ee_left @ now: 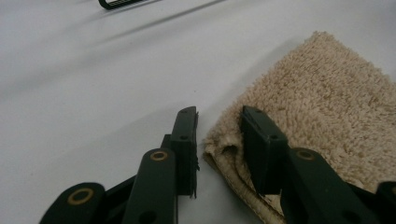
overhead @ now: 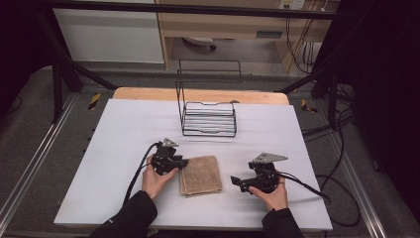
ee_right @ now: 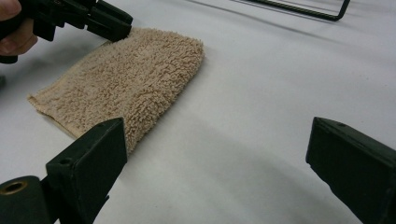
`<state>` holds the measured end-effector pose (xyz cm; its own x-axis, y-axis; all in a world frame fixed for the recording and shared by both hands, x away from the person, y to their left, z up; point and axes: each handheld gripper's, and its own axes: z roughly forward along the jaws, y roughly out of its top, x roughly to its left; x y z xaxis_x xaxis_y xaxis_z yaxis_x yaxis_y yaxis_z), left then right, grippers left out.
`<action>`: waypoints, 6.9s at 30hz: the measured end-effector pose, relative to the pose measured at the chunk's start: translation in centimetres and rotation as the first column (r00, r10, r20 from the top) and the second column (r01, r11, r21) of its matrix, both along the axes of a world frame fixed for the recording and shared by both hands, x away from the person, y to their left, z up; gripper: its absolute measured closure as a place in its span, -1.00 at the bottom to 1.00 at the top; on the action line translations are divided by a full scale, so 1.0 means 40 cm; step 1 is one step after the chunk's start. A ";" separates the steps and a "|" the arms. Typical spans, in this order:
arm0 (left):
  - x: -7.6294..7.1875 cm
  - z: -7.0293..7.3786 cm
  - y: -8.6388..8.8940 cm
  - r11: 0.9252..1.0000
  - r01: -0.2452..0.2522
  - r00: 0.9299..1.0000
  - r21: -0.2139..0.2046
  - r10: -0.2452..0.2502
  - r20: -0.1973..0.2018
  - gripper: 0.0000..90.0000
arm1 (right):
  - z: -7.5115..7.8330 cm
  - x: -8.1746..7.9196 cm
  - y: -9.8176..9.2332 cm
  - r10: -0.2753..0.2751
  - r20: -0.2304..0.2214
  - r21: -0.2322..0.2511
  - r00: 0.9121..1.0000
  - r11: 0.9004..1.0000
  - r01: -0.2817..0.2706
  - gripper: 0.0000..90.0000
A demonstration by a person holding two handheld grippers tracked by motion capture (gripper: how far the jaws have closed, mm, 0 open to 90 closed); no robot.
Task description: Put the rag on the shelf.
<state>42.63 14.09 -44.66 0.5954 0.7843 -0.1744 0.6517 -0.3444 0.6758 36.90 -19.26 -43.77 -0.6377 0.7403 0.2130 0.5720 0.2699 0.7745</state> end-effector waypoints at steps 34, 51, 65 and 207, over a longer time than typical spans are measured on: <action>-0.014 -0.004 -0.018 0.998 0.039 0.998 0.045 -0.041 0.053 0.84 | 0.005 0.139 0.157 -0.015 -0.031 -0.005 0.999 1.000 0.015 -0.53; -0.012 -0.007 -0.012 0.997 0.064 0.996 0.038 -0.067 0.066 0.84 | -0.031 0.180 0.205 0.004 -0.103 -0.070 0.995 0.997 -0.011 0.42; -0.003 -0.011 0.001 0.997 0.081 0.996 -0.008 -0.081 0.040 0.83 | -0.034 0.184 0.208 0.010 -0.166 -0.035 0.986 0.999 -0.016 0.87; -0.074 0.412 0.017 0.942 0.149 0.860 -0.302 0.027 0.510 0.91 | 0.388 0.033 0.137 -0.104 0.461 0.239 0.881 0.971 -0.010 0.91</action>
